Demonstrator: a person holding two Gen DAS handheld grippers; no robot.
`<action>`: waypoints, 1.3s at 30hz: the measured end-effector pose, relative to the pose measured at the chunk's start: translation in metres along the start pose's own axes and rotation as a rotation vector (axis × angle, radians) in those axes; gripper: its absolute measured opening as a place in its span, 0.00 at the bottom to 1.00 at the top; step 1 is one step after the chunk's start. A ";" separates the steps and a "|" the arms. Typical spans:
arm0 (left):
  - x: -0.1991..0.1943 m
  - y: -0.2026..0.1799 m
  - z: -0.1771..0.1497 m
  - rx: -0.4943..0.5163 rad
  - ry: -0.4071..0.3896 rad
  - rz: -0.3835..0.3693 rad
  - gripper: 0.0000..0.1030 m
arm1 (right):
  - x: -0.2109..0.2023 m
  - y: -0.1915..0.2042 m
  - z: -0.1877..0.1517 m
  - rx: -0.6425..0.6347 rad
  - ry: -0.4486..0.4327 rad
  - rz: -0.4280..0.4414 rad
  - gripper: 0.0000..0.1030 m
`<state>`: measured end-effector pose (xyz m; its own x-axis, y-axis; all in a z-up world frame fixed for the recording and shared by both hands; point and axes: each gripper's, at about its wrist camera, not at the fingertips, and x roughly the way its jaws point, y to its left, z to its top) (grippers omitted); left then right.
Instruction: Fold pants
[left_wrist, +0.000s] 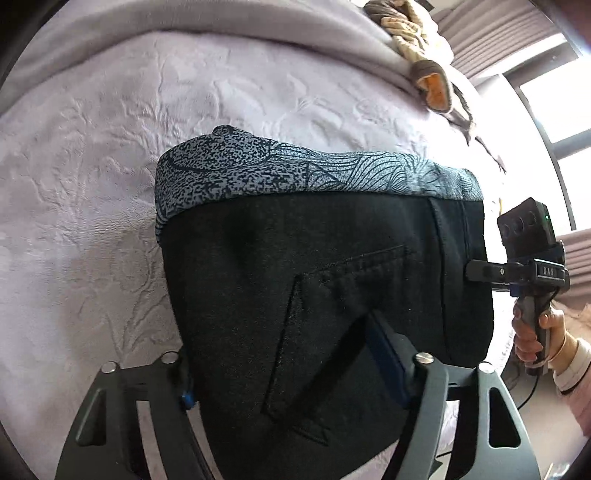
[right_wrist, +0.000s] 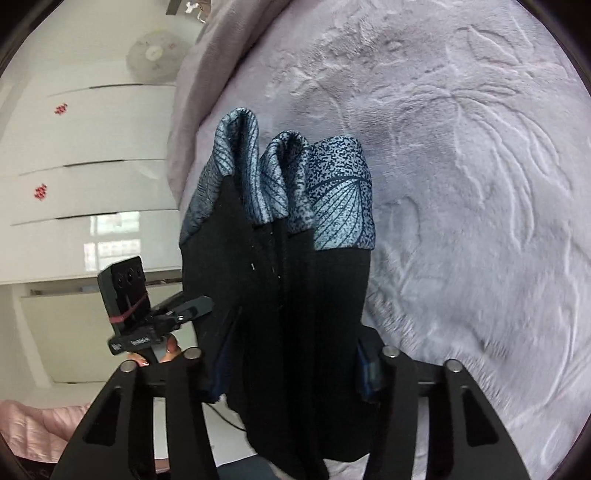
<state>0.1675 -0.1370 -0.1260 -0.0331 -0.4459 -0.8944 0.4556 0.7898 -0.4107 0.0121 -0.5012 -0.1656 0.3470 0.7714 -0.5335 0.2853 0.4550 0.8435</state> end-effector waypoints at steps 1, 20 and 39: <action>-0.005 -0.002 -0.001 0.002 -0.007 0.000 0.66 | -0.004 0.002 -0.004 0.006 -0.006 0.011 0.52; -0.032 -0.018 -0.063 -0.008 0.022 0.079 0.66 | -0.010 0.031 -0.099 0.075 0.017 0.073 0.51; -0.030 -0.012 -0.092 -0.019 0.002 0.364 0.97 | 0.001 0.068 -0.121 0.015 -0.044 -0.497 0.79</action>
<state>0.0814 -0.0942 -0.1101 0.1269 -0.1334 -0.9829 0.4213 0.9043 -0.0683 -0.0759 -0.4160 -0.1011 0.2026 0.4433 -0.8732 0.4388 0.7560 0.4856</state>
